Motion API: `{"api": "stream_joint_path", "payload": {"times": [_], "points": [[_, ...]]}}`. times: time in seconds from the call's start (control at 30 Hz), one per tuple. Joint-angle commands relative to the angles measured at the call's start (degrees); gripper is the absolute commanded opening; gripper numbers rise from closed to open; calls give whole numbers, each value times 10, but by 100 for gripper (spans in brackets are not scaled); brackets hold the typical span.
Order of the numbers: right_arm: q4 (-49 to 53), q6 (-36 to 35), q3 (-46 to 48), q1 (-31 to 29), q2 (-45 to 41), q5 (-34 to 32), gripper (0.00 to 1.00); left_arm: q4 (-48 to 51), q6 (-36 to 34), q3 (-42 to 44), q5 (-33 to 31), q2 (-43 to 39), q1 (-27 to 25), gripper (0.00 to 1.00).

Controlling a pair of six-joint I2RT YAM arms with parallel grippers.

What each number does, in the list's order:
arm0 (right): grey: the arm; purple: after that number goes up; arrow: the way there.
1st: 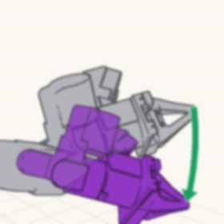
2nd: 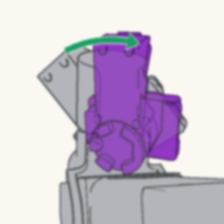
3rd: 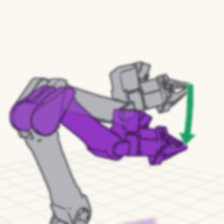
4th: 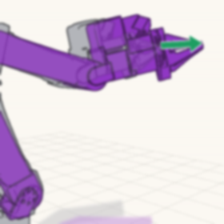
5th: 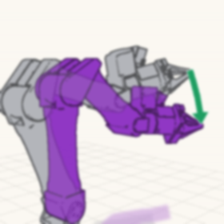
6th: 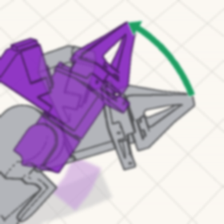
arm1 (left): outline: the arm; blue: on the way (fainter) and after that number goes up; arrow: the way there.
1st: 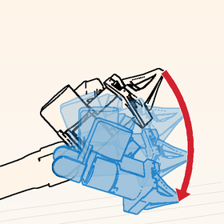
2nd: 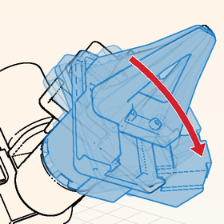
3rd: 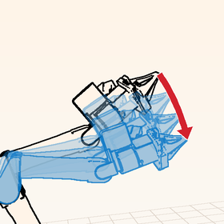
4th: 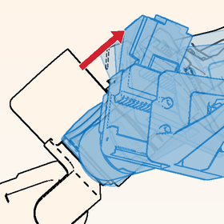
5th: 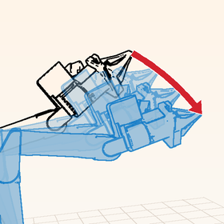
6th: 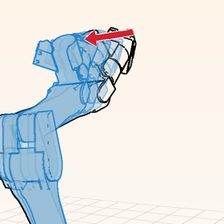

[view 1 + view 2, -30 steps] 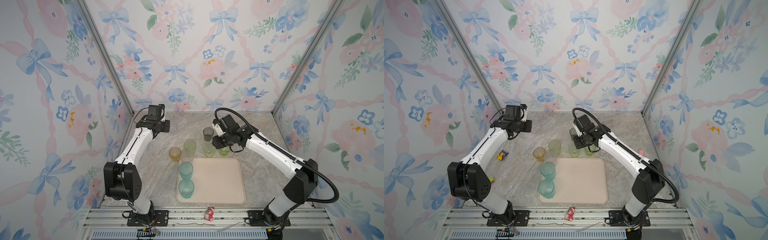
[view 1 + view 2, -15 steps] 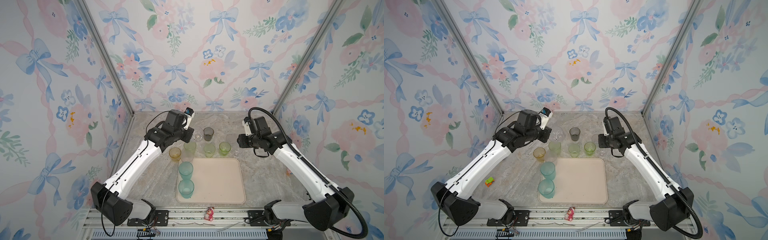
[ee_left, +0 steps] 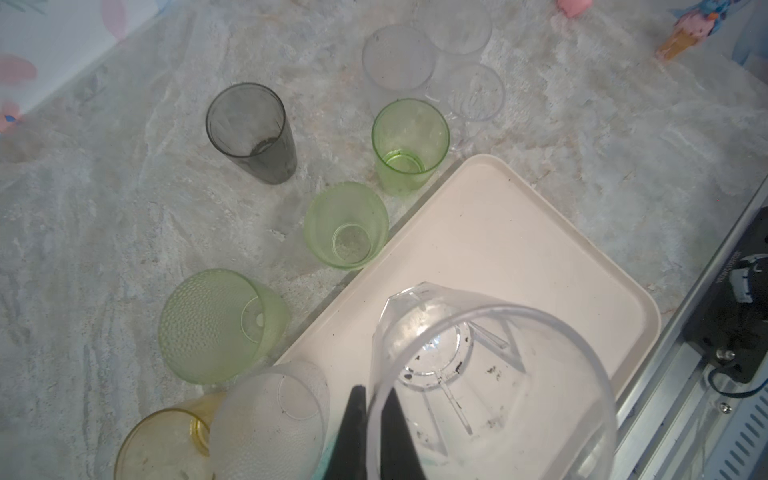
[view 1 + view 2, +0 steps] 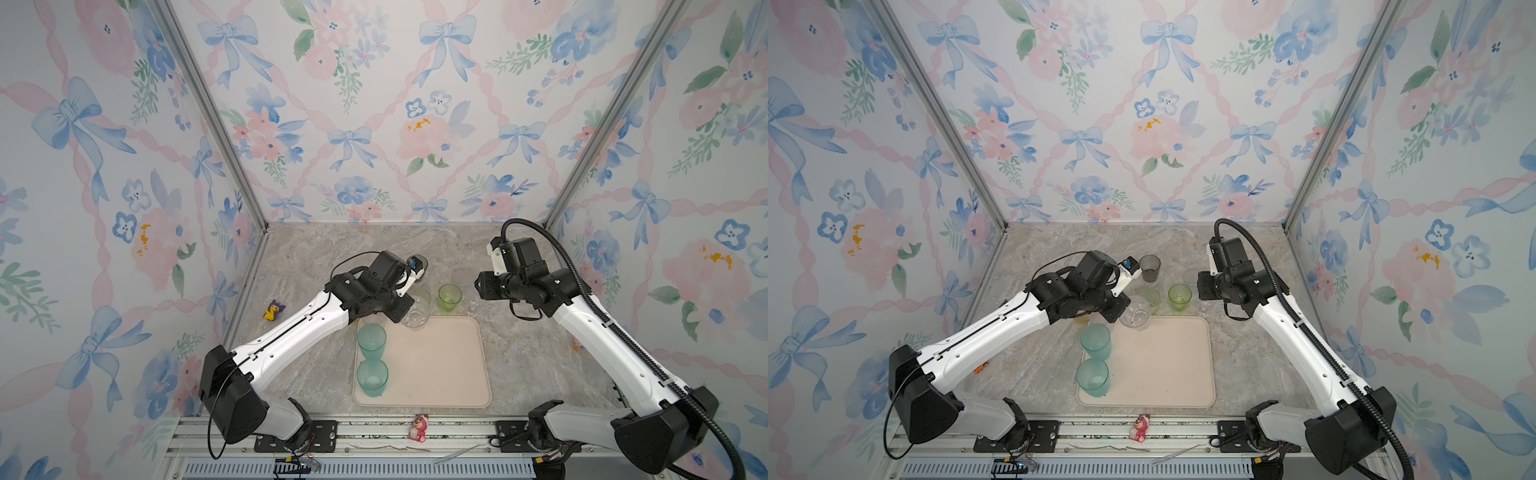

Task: Place the glasses into the tray
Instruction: 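Carry the clear faceted cup with the left gripper over the tray, then lower the clear faceted cup onto the tray and open the left gripper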

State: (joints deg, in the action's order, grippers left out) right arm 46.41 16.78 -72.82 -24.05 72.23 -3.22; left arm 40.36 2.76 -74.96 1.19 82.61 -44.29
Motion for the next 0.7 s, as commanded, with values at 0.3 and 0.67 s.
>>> {"api": "stream_joint_path", "payload": {"times": [0.3,0.67], "points": [[3,9,16,-13,-18,9,47,-36,3,12,-10,83,-1,0],[2,6,13,-29,-1,13,47,-50,15,18,-18,125,13,0]]}}
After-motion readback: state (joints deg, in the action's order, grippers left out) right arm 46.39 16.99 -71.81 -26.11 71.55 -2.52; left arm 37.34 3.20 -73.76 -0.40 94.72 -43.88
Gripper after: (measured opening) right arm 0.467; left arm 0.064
